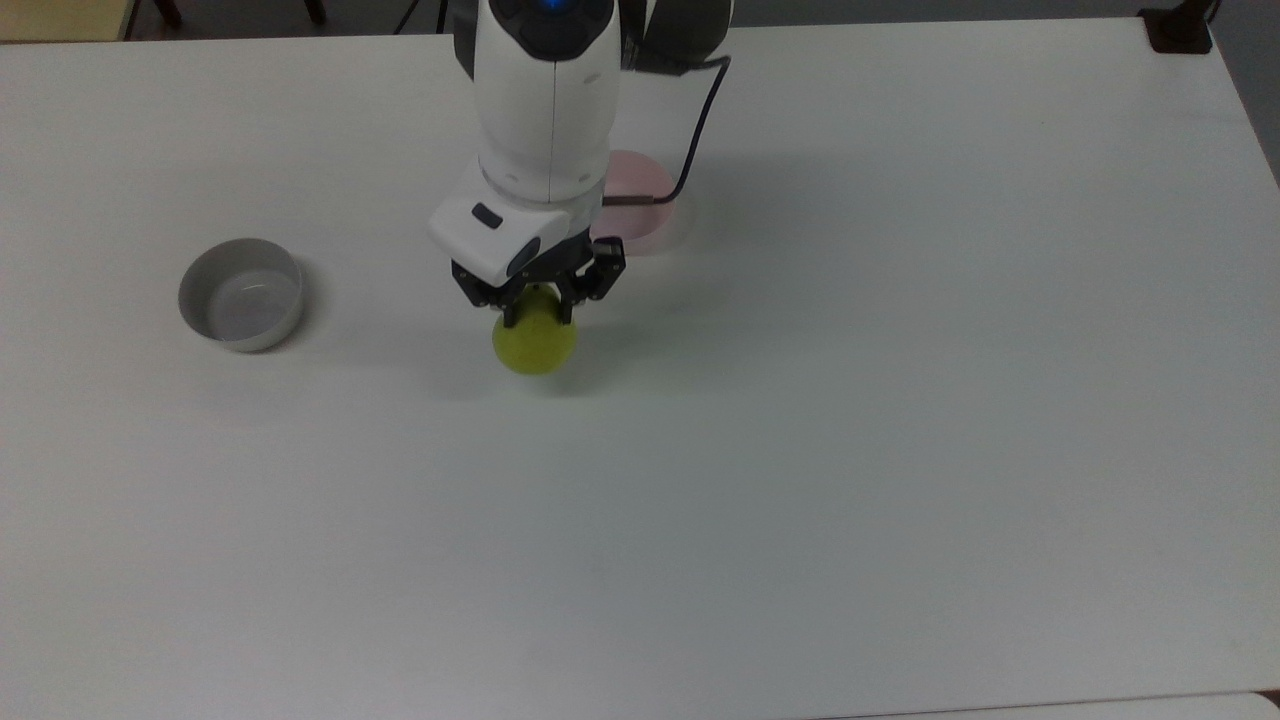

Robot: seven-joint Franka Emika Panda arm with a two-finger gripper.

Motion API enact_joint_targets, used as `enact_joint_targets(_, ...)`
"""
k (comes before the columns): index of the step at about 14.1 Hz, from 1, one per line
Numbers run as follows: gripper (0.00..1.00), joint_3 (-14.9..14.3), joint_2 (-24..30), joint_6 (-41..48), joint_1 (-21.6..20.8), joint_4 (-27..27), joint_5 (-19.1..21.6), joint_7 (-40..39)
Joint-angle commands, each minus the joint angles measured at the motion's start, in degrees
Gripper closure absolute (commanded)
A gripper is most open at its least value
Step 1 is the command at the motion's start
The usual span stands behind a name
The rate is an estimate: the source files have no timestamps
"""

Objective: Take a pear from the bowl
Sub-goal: 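Lift the pear out of the pink bowl and carry it aside, then lower the pear onto the table and open the gripper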

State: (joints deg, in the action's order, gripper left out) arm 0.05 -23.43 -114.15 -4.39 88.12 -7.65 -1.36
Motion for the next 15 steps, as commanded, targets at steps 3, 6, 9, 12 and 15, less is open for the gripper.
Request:
enact_joint_targets(3,0.64,0.03,-5.74,-6.96,0.35,-1.28,-3.68,4.52)
enact_joint_targets(6,0.59,0.03,-6.36,-7.05,0.35,-1.19,-3.78,4.52)
enact_joint_targets(9,0.06,-0.14,-6.01,-6.70,0.26,-1.11,-3.69,4.52)
enact_joint_targets(12,0.00,0.03,-2.34,-4.86,0.26,-0.84,-3.52,4.61)
enact_joint_targets(15,0.00,0.21,6.09,4.44,-0.35,-0.06,-2.72,4.78)
